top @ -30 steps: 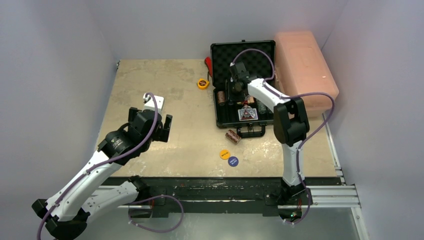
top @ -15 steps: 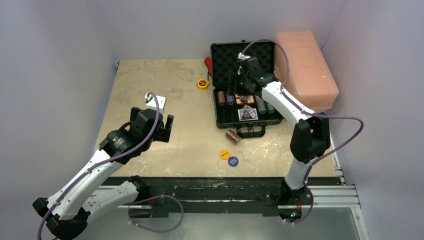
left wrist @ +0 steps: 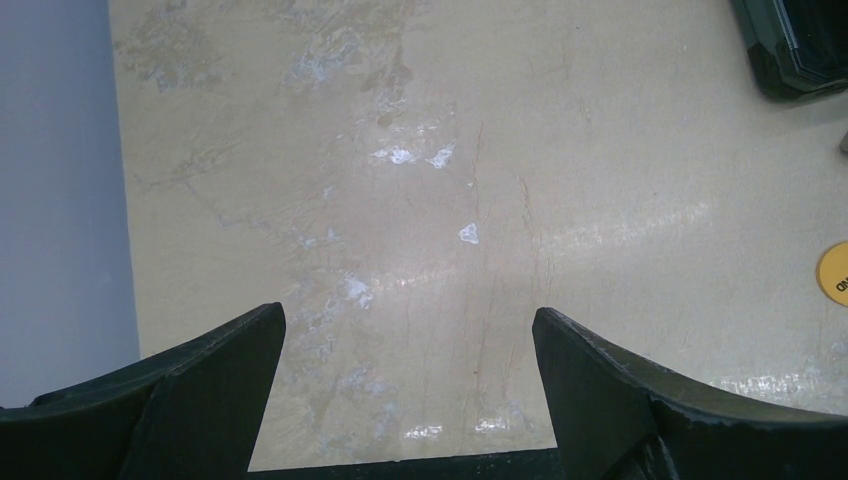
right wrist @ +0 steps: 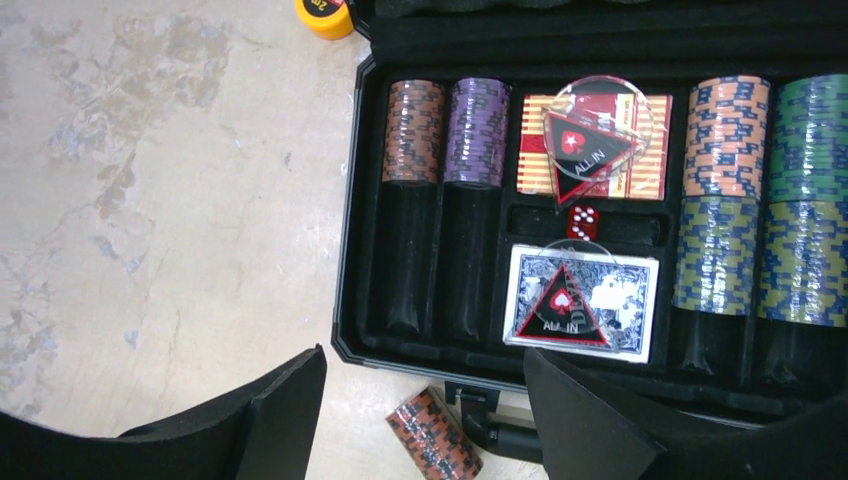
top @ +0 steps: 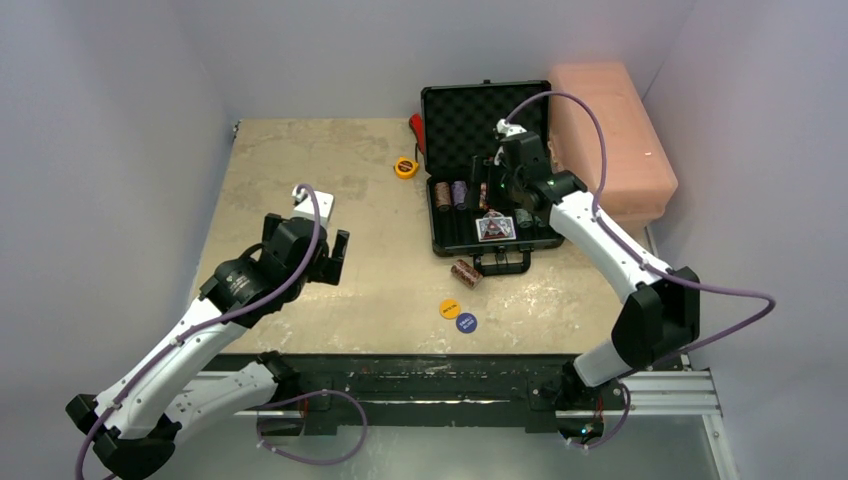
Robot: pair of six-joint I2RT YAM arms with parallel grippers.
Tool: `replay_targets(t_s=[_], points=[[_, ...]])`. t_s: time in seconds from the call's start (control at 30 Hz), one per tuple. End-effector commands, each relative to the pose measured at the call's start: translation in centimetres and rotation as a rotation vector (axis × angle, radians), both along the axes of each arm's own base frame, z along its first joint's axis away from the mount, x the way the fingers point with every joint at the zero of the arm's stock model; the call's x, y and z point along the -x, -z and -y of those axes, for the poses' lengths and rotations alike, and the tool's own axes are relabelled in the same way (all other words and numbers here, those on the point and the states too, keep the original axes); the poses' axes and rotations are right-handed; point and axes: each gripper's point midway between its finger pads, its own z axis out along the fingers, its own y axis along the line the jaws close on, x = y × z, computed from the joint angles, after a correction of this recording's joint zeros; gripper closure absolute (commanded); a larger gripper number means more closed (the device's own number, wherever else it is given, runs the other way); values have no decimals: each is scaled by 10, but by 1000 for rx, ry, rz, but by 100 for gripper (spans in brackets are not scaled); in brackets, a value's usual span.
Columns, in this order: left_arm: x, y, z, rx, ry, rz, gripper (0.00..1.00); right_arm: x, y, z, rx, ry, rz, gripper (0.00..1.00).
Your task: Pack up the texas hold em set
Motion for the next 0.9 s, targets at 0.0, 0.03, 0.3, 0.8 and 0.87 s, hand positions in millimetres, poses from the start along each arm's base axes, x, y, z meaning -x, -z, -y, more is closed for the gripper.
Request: replay_targets(t_s=[0.0,0.03,0.3,0.8,0.87], points=[[-5,-4,3,8,13,20,5,16,-12,2,-42,8,37,23],[-5,-4,4,8,14,20,5,20,-10,3,-43,10,32,22],[-4,-3,5,13,32,19,0,55,9,9,-54,17,-16,20],[-5,0,6,2,29,7,0,133,71,0,-21,29,-189,14],[-5,0,6,2,29,6,0,143,81,0,-17,34,-215,11]])
